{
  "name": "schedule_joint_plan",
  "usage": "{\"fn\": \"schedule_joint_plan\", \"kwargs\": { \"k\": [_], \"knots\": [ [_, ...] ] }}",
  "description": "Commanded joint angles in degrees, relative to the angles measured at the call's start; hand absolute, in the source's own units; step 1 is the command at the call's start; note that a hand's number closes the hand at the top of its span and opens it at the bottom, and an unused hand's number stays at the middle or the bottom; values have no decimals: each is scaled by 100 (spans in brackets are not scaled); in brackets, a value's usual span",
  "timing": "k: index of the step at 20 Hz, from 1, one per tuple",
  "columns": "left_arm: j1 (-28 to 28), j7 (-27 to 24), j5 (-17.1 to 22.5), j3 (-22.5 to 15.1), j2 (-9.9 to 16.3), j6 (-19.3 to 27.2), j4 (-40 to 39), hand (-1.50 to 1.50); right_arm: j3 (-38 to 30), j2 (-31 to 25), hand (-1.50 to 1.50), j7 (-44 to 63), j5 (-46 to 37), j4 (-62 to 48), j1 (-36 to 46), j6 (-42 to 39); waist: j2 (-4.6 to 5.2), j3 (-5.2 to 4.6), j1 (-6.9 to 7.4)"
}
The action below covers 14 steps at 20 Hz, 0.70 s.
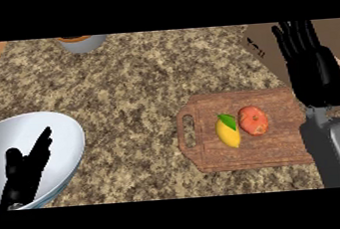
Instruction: Pick the squash from the cutting board and place it in the cardboard box
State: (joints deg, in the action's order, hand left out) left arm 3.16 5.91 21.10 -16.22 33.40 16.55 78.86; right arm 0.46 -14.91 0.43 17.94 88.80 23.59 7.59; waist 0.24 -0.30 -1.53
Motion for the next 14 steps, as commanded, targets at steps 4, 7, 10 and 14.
{"fn": "schedule_joint_plan", "kwargs": {
  "k": [4,7,10,14],
  "knots": [
    [-640,-277,-378,267,-716,604,-164,0,24,-762,150,-370,-828,397,-838,-237,-33,25,-14],
    [-597,-230,-222,502,-509,306,72,0,418,-2412,150,-437,-2518,140,-887,-635,-54,-184,-53],
    [-607,-578,-343,601,-961,483,-194,0,-64,-1266,150,-660,-2486,-240,-1997,847,-15,25,-40],
    [-888,-454,-449,702,-1105,341,-286,0,-7,-1299,-150,-1298,-3207,373,-2715,1389,-34,26,23]
  ]
}}
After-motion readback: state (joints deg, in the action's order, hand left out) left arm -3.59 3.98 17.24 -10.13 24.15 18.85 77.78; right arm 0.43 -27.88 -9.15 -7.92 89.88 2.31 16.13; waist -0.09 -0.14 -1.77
